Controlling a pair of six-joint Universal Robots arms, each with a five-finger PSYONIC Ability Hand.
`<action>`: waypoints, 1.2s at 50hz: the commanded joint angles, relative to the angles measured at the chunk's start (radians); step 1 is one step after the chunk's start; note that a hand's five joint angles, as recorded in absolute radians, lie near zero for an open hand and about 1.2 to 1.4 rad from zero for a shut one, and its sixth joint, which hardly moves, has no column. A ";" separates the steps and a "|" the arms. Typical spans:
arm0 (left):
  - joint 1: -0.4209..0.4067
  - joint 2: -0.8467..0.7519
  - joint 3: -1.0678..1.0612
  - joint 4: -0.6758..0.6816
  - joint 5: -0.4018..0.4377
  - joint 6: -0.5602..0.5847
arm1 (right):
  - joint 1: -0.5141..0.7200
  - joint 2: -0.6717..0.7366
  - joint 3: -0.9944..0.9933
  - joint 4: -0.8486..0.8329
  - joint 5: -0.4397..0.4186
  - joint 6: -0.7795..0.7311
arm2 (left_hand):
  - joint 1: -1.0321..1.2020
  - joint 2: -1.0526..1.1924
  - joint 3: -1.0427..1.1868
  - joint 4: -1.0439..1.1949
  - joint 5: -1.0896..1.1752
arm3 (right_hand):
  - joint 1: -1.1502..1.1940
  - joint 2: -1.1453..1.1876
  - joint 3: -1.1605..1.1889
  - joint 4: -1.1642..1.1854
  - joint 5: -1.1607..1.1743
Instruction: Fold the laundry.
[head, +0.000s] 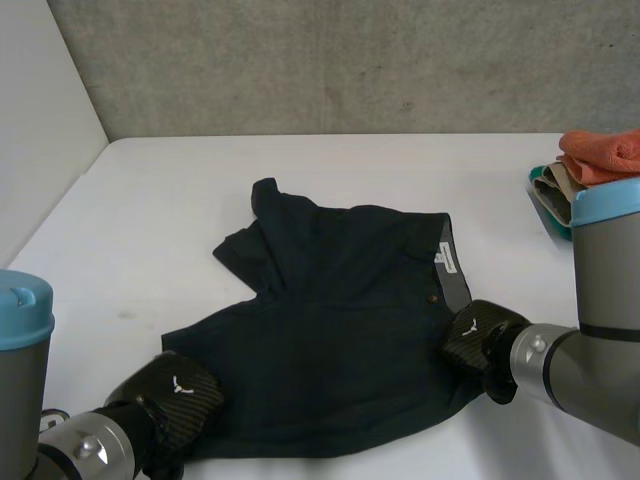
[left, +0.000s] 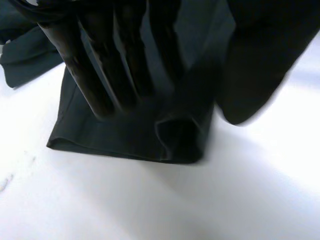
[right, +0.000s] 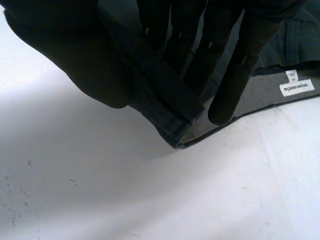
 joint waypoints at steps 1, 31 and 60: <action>0.066 -0.048 0.070 0.178 -0.005 -0.006 | 0.008 0.011 0.035 -0.119 -0.022 0.050 | -0.541 -0.597 -0.602 -0.597 -0.599 | 0.258 0.213 0.200 0.194 0.217; 0.270 -0.987 1.139 0.283 0.381 -0.029 | 0.041 0.101 0.027 -0.227 -0.019 0.118 | -0.053 -0.109 -0.114 -0.109 -0.110 | 0.258 0.213 0.200 0.194 0.217; 0.267 -0.846 0.919 0.416 0.128 0.083 | 0.018 0.095 0.015 -0.227 -0.024 0.128 | 0.681 0.625 0.619 0.625 0.623 | 0.258 0.213 0.200 0.194 0.217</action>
